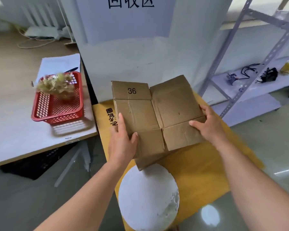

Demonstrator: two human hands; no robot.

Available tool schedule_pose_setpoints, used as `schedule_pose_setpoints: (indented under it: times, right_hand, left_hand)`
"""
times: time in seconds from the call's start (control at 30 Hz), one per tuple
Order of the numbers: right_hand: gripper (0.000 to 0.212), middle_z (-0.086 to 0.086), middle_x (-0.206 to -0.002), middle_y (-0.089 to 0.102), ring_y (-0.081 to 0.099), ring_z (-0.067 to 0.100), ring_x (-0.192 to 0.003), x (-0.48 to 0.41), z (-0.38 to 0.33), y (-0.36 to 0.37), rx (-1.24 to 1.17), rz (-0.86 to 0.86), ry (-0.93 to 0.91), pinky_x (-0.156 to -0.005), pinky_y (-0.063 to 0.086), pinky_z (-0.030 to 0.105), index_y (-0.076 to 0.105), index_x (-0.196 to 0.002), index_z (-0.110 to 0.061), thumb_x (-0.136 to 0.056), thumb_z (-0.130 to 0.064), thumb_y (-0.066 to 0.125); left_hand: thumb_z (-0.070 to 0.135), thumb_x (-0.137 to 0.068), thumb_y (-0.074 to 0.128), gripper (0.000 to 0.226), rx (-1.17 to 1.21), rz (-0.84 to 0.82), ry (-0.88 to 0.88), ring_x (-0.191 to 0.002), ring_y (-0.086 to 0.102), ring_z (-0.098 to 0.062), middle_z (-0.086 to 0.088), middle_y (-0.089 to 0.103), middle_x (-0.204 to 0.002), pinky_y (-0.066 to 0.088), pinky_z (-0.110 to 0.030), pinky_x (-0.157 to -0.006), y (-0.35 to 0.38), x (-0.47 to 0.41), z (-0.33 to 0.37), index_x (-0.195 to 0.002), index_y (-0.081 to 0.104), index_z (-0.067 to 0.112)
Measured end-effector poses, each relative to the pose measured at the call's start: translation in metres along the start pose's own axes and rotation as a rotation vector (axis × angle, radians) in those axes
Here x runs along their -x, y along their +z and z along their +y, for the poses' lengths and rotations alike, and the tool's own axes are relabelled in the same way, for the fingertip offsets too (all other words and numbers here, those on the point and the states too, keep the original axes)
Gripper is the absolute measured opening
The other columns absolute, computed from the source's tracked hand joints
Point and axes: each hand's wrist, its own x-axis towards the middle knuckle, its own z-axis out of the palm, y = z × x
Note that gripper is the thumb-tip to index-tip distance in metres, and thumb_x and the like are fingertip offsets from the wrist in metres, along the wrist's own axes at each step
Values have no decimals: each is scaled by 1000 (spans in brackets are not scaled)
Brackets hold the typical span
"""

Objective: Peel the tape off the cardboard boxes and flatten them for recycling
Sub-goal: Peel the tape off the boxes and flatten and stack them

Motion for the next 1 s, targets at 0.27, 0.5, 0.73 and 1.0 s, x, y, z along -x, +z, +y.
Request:
schedule_pose_setpoints:
  times: [0.27,0.5,0.73,1.0]
  right_hand:
    - [72,5,-144,43,45,25,-127,-59,56,0,93,-191,29,-101,39,38,33,-144,-20,-83,-24,71]
    - [63,10,-139,39,38,29,-129,-76,80,12,535,-191,-173,-107,35,41,36,-143,-22,-88,-39,62]
    - [57,0,-161,-1,-7,22,-147,-65,53,49,659,-408,-577,-119,0,45,15,-151,-35,-99,-45,35]
    - [63,3,-159,-17,-23,26,-144,-64,63,73,824,-480,-594,-115,-12,54,-8,-148,-42,-93,-66,12]
  left_hand:
    - [37,-97,53,84,-56,-66,-238,-129,41,-25,-8,24,-150,43,-38,-102,59,2,12,-153,-9,31]
    - [44,-96,50,73,-205,20,-414,-121,45,-27,-10,31,-140,44,-40,-98,90,9,9,-153,8,28]
    - [16,-98,40,69,-559,-30,-191,-148,-10,-25,-5,-15,-161,4,-40,-119,113,4,26,-154,4,34]
    - [67,-76,-23,70,-662,-144,-109,-135,-42,-19,1,-45,-147,-25,-40,-112,144,-3,15,-137,-37,38]
